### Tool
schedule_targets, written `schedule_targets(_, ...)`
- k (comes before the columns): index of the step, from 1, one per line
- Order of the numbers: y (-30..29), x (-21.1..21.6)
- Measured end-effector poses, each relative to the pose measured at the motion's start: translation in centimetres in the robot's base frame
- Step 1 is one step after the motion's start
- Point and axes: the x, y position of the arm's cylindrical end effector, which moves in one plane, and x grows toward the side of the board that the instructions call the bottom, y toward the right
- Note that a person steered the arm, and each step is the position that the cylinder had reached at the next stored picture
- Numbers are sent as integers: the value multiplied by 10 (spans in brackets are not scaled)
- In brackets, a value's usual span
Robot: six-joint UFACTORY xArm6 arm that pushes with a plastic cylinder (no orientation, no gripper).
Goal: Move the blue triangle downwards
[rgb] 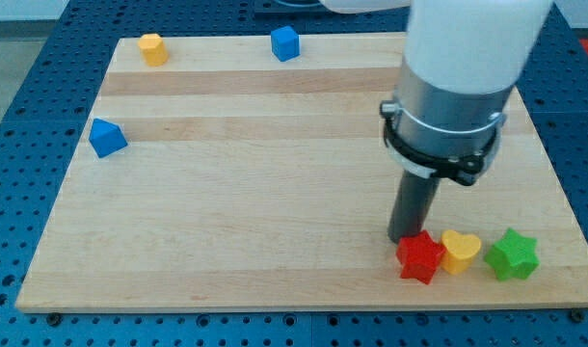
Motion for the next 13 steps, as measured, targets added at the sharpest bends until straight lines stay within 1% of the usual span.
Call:
schedule_targets(1,19,-11)
schedule_targets(2,7,-35)
schedule_targets(3,-37,-64)
schedule_targets(4,-90,-112)
schedule_targets(6,-255,-221)
schedule_targets(7,-345,-244)
schedule_targets(8,-414,-242)
schedule_targets(10,-415,-239)
schedule_targets(11,-414,-229)
schedule_targets(12,-415,-184)
schedule_targets(13,-415,-177)
